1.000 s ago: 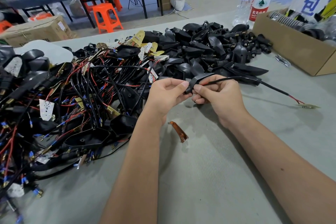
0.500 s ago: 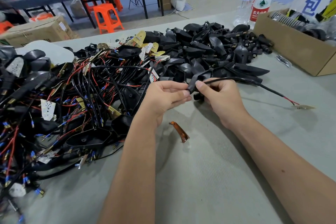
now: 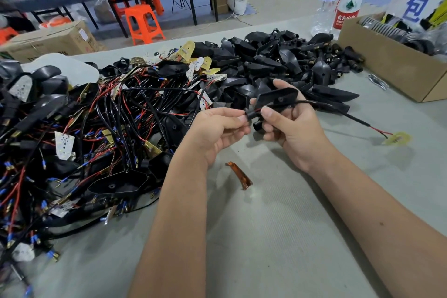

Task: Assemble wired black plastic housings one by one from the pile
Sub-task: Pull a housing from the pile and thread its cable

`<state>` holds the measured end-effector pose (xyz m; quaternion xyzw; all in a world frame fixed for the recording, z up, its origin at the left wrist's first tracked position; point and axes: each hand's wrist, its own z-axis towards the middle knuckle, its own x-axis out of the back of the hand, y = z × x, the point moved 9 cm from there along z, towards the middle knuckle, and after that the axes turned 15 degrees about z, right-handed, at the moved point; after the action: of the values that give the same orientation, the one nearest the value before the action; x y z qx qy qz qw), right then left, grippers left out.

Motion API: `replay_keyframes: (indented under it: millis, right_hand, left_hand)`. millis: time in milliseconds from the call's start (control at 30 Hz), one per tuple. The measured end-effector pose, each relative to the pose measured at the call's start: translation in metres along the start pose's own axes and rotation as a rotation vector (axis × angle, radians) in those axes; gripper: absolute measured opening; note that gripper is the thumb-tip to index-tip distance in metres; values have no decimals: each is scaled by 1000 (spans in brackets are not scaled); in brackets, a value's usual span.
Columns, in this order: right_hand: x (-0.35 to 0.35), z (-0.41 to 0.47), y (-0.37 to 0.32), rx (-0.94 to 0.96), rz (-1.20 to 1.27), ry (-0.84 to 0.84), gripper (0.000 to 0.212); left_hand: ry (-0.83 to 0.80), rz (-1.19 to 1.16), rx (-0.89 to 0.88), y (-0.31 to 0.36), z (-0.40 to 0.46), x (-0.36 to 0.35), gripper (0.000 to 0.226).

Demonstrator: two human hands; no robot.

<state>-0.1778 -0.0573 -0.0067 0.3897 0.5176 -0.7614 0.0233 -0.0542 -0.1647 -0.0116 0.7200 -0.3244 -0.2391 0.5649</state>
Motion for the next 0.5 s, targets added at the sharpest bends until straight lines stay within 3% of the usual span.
replay_keyframes:
  millis: [100, 233, 267, 400, 500]
  right_hand:
    - [12, 2, -2, 11, 129, 107, 59]
    - [38, 6, -1, -51, 420, 291, 13]
    - [41, 6, 0, -58, 441, 321, 12]
    - [30, 6, 1, -36, 162, 254, 15]
    - [16, 4, 1, -13, -43, 179, 15]
  left_hand:
    - [-4, 117, -13, 5, -4, 11, 16]
    - [-8, 318, -59, 21, -16, 48, 19]
    - [-46, 409, -73, 23, -21, 54, 15]
    - [-294, 531, -85, 20, -39, 40, 22]
    - [-245, 605, -88, 21, -27, 18, 29]
